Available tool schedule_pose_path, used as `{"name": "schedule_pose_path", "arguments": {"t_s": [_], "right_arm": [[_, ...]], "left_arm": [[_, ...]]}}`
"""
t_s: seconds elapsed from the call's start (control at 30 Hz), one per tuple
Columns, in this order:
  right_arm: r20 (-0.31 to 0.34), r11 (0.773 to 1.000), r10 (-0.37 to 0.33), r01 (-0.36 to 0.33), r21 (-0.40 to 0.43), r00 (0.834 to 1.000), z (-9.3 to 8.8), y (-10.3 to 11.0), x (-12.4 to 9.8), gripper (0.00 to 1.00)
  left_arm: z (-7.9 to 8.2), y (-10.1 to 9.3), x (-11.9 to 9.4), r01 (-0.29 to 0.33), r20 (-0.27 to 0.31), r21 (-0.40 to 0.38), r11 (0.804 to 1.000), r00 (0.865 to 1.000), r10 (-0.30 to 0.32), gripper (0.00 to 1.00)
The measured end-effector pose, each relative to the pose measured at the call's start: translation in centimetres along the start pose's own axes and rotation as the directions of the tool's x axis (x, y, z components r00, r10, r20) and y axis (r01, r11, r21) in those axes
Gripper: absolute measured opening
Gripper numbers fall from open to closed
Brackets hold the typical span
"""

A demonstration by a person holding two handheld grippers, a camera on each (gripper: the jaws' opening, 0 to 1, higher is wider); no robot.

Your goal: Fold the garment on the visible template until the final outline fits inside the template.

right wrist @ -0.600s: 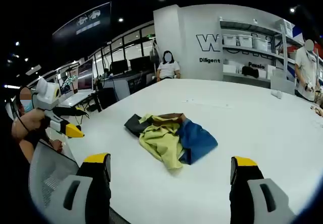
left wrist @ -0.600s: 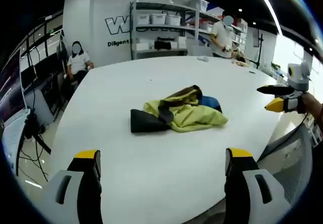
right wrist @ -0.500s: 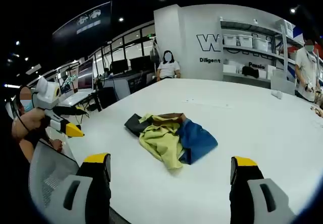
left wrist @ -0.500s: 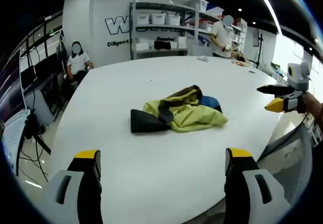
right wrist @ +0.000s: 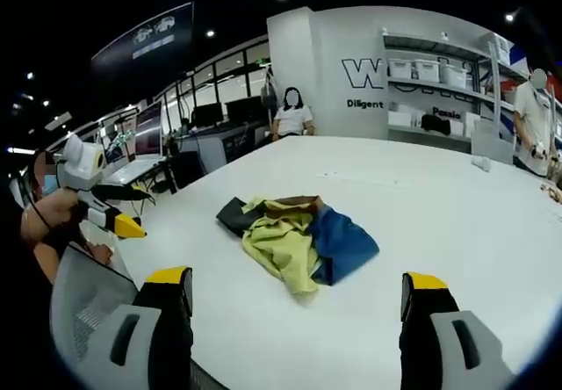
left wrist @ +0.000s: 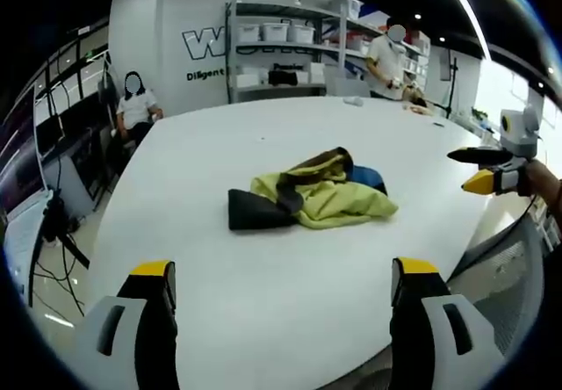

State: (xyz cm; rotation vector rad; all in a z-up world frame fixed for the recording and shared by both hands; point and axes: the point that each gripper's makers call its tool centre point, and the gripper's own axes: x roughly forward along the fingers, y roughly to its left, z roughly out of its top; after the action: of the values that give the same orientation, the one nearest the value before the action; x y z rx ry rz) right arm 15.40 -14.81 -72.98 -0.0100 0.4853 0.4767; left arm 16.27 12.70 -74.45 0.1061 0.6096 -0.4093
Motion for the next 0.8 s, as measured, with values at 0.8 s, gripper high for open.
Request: {"name": "schedule_pose_path", "arguments": {"t_s": [0.8], "right_arm": [[-0.002,1.0,0.01,-0.01,0.004,1.0,0.06,0.36,0.09,0.99]], "left_arm": [[0.02,0.21,-0.29,0.0,0.004,0.01,1.0,1.0,0.0,0.97]]}}
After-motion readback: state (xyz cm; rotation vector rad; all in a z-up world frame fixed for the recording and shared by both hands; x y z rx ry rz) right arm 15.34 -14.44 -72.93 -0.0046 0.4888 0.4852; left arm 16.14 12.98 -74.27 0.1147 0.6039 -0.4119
